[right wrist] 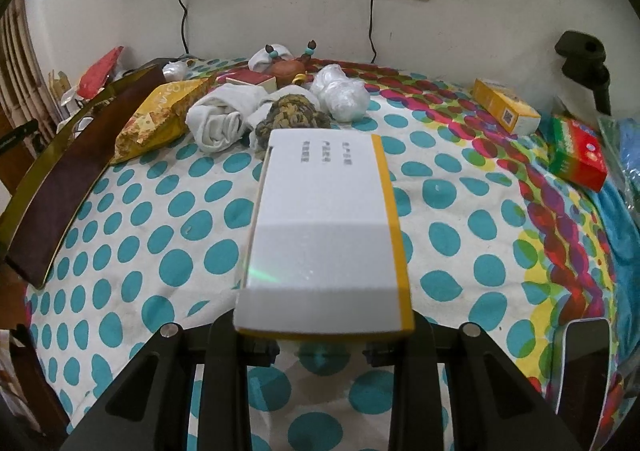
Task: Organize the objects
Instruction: 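Carry the yellow box with the right gripper over the gold tin tray, then lower the yellow box into the tray and open the right gripper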
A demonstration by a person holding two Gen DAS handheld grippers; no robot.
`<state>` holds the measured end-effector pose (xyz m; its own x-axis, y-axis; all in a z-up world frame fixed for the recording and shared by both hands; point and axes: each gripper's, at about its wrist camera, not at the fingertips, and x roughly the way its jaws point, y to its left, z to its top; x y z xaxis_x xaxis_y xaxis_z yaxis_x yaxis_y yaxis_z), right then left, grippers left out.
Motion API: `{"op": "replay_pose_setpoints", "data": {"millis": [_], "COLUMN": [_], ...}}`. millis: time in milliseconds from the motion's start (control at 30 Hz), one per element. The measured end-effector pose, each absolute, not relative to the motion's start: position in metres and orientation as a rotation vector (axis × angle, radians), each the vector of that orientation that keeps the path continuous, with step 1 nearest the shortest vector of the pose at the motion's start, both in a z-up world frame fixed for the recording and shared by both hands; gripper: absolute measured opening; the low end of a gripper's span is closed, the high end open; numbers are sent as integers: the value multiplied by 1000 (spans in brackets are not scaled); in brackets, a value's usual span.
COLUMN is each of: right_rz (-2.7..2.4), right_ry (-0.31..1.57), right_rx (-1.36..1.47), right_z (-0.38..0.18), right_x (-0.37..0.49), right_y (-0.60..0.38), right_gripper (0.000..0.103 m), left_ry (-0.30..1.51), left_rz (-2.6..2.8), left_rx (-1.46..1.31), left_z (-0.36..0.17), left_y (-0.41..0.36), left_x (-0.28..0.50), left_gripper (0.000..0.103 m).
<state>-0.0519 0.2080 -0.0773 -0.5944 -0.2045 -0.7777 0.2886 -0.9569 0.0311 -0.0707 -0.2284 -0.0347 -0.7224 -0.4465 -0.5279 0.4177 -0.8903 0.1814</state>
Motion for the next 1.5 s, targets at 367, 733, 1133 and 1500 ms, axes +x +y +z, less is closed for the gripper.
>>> {"op": "replay_pose_setpoints", "data": {"millis": [367, 733, 1133, 1500], "right_rz": [-2537, -2263, -2039, -1978], "right_ry": [172, 152, 301, 386], "right_rx": [1076, 1004, 1147, 1254], "right_z": [-15, 29, -11, -35], "right_x": [-39, -41, -60, -70], "right_y": [154, 26, -114, -146], "right_gripper": [28, 28, 28, 28], "left_ry": [-64, 111, 185, 238], "left_rz": [-2736, -2794, -2727, -2707], "left_rx": [760, 835, 839, 858], "left_z": [-4, -2, -8, -16], "left_y": [-191, -200, -233, -244], "left_x": [-16, 66, 93, 91], "left_gripper": [69, 69, 69, 69]}}
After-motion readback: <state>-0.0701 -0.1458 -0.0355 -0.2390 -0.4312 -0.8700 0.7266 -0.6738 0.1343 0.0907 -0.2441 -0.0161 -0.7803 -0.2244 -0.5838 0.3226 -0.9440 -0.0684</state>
